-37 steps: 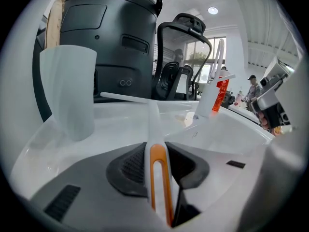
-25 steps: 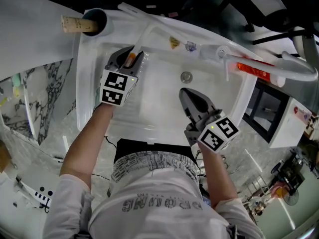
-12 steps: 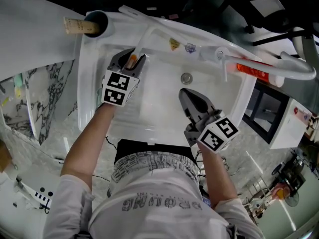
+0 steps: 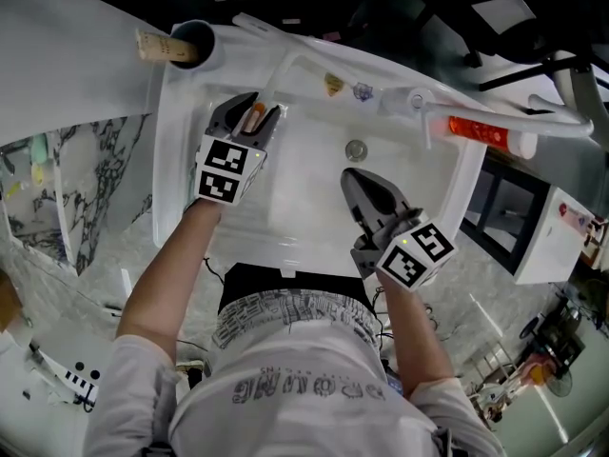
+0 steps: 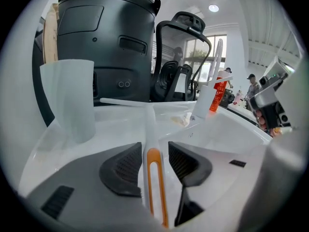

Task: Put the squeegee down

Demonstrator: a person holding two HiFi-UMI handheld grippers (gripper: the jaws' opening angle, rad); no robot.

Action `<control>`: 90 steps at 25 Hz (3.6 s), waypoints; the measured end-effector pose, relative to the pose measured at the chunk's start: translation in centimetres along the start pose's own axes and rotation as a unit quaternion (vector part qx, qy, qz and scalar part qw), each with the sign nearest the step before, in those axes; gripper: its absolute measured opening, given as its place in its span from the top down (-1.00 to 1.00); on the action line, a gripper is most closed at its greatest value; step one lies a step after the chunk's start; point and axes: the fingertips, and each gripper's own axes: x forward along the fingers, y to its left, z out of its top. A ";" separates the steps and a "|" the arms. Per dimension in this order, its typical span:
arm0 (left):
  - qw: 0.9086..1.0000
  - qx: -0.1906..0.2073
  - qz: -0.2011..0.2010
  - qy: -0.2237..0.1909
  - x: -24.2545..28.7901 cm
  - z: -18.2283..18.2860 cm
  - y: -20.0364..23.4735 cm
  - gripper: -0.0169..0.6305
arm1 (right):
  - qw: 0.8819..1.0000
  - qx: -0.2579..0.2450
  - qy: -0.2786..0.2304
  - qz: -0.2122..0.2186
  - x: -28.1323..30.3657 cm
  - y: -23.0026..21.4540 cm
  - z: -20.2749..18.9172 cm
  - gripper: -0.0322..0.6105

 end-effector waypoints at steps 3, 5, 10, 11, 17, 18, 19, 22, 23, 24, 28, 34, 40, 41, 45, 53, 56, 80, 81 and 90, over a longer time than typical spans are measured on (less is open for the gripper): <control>1.000 0.002 0.002 -0.006 -0.8 0.6 -0.1 0.41 | 1.000 -0.004 -0.004 0.002 -0.1 0.7 0.2 0.88; 1.000 0.002 0.003 -0.011 -1.5 0.9 -0.2 0.41 | 1.000 -0.008 -0.007 0.003 -0.2 1.2 0.2 0.88; 1.000 0.002 0.005 -0.022 -3.7 1.6 -0.4 0.41 | 1.000 -0.017 -0.014 0.008 -0.3 2.8 0.3 0.88; 1.000 0.002 0.005 -0.025 -4.3 1.7 -0.5 0.41 | 1.000 -0.018 -0.015 0.009 -0.4 3.2 0.3 0.88; 0.999 -0.002 0.005 -0.045 -7.3 2.4 -1.0 0.41 | 0.999 -0.030 -0.025 0.011 -0.5 5.2 0.3 0.88; 0.999 -0.004 0.004 -0.048 -7.8 2.4 -1.1 0.41 | 0.999 -0.033 -0.027 0.011 -0.6 5.5 0.3 0.88; 0.999 -0.006 0.003 -0.052 -8.4 2.5 -1.3 0.41 | 0.999 -0.035 -0.029 0.011 -0.6 5.8 0.2 0.88; 0.998 -0.009 0.000 -0.059 -9.9 2.4 -1.8 0.41 | 0.999 -0.040 -0.033 0.011 -0.8 7.0 -0.2 0.88; 0.998 -0.008 -0.002 -0.061 -10.4 2.4 -2.0 0.41 | 0.998 -0.042 -0.034 0.010 -0.8 7.3 -0.3 0.88; 0.998 -0.007 -0.003 -0.063 -10.9 2.4 -2.2 0.41 | 0.998 -0.044 -0.034 0.009 -0.9 7.7 -0.4 0.88; 0.997 -0.004 -0.008 -0.072 -12.9 2.5 -2.7 0.41 | 0.998 -0.051 -0.039 0.006 -1.1 9.2 -0.9 0.88; 0.996 0.005 -0.008 -0.090 -16.4 3.0 -3.3 0.41 | 0.997 -0.061 -0.039 0.006 -1.4 11.2 -1.7 0.88; 0.994 0.016 -0.007 -0.110 -19.8 3.5 -3.7 0.45 | 0.996 -0.071 -0.047 0.010 -1.5 13.0 -2.4 0.88; 0.993 0.018 -0.007 -0.112 -20.3 3.6 -3.8 0.46 | 0.996 -0.073 -0.046 0.008 -1.6 13.3 -2.4 0.88; 0.993 0.020 -0.008 -0.119 -22.1 3.4 -4.0 0.50 | 0.996 -0.079 -0.048 0.003 -2.1 14.3 -2.7 0.88; 0.991 0.020 -0.007 -0.130 -25.4 2.7 -4.0 0.62 | 0.995 -0.081 -0.063 -0.008 -3.4 15.6 -3.3 0.88; 0.991 0.022 -0.008 -0.134 -26.3 2.6 -4.0 0.65 | 0.994 -0.085 -0.068 -0.012 -3.8 16.0 -3.3 0.88; 0.988 0.028 -0.055 -0.141 -29.4 2.4 -6.5 0.83 | 0.991 -0.091 -0.098 -0.024 -5.3 18.0 -3.2 0.88; 0.988 0.031 -0.055 -0.141 -29.4 2.4 -6.6 0.84 | 0.991 -0.093 -0.098 -0.024 -5.3 18.0 -3.1 0.88; 0.987 0.046 -0.059 -0.145 -29.2 3.4 -6.9 0.85 | 0.989 -0.105 -0.100 -0.014 -5.2 18.1 -2.0 0.88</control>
